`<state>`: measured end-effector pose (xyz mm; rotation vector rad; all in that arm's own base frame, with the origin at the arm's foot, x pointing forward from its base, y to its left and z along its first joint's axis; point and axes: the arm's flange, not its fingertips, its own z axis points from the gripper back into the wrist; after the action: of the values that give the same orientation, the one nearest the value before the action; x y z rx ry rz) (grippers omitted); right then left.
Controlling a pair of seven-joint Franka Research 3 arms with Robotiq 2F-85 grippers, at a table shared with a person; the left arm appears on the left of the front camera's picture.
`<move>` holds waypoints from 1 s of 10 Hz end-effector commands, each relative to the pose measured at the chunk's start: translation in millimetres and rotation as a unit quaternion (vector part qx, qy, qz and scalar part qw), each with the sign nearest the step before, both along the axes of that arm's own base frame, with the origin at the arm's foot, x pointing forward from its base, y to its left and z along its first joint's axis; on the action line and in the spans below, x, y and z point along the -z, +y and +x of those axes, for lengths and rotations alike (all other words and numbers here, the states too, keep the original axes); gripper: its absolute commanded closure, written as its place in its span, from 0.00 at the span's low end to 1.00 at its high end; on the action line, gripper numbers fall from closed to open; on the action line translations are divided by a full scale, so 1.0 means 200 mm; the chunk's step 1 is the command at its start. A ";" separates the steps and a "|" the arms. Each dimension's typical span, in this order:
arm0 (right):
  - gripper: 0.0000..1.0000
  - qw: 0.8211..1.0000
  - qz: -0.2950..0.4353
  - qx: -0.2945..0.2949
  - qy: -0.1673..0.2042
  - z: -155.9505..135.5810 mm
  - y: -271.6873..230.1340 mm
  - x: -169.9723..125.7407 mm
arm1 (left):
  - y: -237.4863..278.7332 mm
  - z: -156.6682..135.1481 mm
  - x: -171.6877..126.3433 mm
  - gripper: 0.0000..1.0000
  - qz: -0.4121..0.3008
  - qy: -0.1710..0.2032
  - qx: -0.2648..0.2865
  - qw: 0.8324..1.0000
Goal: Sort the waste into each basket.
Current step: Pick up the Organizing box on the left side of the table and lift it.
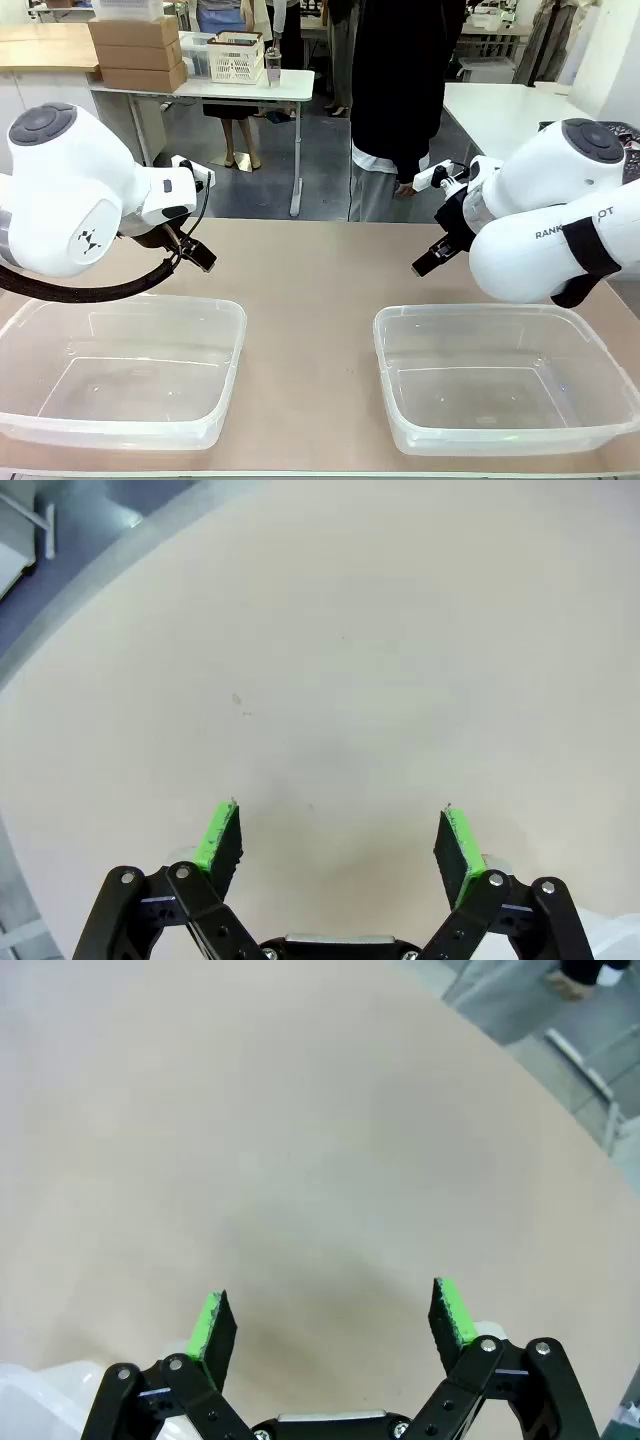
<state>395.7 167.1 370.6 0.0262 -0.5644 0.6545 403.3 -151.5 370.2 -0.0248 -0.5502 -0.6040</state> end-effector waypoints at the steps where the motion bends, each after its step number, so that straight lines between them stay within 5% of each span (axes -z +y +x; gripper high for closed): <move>1: 0.00 1.000 0.000 0.000 0.000 0.00 0.00 0.00 | 0.00 0.00 0.00 0.00 0.000 0.000 0.000 1.000; 10: 0.00 1.000 0.000 0.000 0.000 0.00 0.00 0.00 | 0.00 0.00 0.00 0.00 0.000 0.000 0.000 1.000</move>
<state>395.6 167.2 370.4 0.0256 -0.5641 0.6553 403.4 -151.5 370.2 -0.0249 -0.5502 -0.6034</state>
